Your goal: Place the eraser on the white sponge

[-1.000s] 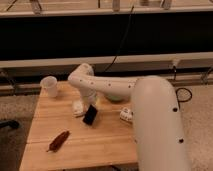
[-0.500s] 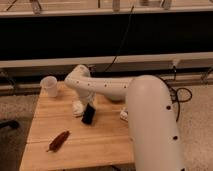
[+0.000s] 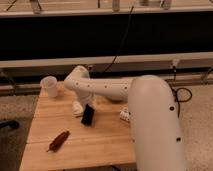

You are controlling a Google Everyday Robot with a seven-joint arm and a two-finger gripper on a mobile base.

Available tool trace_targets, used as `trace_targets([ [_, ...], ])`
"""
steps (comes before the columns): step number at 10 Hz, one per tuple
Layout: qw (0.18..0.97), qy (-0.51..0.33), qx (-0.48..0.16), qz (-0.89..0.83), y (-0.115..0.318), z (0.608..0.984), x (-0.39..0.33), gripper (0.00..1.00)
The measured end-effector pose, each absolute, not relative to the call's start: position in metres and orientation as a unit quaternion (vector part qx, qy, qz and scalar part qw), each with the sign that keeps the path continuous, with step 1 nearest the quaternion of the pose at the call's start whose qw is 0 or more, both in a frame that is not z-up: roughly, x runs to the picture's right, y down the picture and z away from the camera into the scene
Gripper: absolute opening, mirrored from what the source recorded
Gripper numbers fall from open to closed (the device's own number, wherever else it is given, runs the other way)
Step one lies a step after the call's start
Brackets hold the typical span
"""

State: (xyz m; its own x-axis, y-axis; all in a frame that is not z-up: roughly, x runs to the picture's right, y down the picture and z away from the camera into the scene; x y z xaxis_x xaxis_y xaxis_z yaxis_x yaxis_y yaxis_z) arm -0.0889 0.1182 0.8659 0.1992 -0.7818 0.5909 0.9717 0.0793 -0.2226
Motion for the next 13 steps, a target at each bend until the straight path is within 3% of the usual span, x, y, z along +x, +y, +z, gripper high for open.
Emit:
trace_targets([
  [9, 0.718, -0.192, -0.266, -0.614, 0.078, 0.86, -0.118, 0.02],
  [13, 0.708, -0.207, -0.254, -0.625, 0.07, 0.867, -0.14, 0.42],
])
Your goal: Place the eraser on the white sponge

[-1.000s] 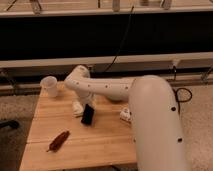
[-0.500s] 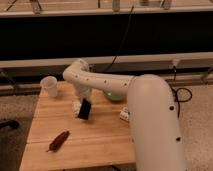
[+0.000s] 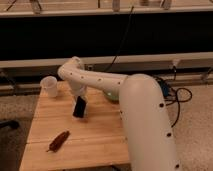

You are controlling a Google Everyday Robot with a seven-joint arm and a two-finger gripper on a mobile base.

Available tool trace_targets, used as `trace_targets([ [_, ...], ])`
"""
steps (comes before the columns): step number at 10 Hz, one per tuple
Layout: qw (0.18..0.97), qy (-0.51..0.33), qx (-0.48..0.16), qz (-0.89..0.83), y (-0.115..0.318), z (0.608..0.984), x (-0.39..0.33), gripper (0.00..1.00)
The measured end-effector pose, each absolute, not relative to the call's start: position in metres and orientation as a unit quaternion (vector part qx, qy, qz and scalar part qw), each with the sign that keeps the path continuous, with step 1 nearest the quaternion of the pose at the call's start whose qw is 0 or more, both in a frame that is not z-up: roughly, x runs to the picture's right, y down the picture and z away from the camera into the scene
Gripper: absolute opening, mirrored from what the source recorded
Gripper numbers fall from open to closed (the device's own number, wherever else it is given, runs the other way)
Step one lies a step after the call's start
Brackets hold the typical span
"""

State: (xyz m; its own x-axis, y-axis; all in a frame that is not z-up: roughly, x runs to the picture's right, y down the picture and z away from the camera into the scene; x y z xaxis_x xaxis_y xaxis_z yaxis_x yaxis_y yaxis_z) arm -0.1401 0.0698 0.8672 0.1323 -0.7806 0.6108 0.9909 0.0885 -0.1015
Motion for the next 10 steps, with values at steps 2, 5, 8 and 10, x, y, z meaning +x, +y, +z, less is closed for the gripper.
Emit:
trace_targets([
  [2, 0.705, -0.21, -0.249, -0.63, 0.065, 0.87, -0.146, 0.6],
  [5, 0.704, -0.212, -0.242, -0.633, 0.059, 0.874, -0.152, 0.8],
  [8, 0.706, -0.219, -0.24, -0.63, 0.065, 0.872, -0.144, 0.59],
  [10, 0.704, -0.23, -0.236, -0.629, 0.074, 0.865, -0.135, 0.4],
])
